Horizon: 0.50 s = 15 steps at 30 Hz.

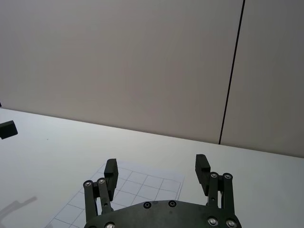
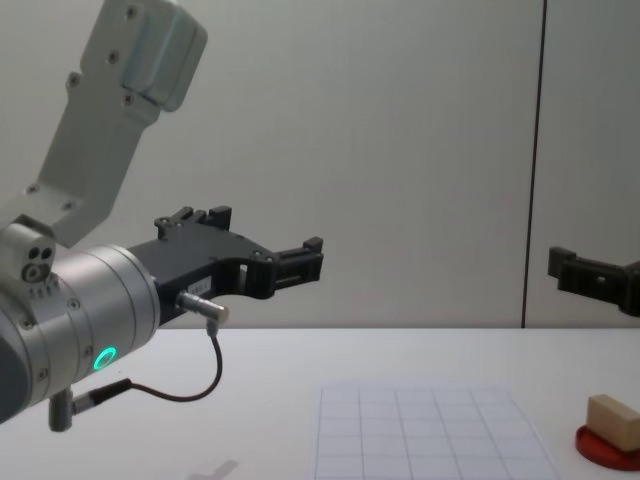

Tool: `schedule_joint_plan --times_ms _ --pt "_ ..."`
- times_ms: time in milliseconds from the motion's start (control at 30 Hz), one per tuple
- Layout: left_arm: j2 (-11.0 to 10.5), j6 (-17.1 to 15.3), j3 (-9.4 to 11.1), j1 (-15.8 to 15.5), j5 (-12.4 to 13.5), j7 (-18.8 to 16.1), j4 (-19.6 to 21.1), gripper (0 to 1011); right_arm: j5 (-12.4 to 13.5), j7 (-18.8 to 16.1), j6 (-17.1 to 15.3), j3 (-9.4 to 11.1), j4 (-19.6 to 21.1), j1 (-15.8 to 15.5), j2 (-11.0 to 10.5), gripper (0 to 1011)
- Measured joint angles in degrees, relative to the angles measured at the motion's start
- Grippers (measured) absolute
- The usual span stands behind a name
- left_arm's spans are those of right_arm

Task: Use the one hand to pick up the stamp and affix it onto the A4 paper.

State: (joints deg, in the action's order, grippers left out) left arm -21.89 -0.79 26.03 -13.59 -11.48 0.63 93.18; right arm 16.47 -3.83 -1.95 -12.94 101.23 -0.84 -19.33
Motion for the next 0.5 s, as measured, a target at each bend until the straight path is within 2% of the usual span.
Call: schedule_joint_plan --times_ms 300,500 --pt "0.0 0.0 0.0 0.0 0.0 0.0 0.0 1002 0.0 0.0 -0.1 0.0 0.0 0.0 0.0 1001" --pt "0.0 0.0 0.0 0.0 0.0 0.0 0.0 1002 0.4 -0.1 -1.7 0.3 -0.2 0.2 0.0 1001"
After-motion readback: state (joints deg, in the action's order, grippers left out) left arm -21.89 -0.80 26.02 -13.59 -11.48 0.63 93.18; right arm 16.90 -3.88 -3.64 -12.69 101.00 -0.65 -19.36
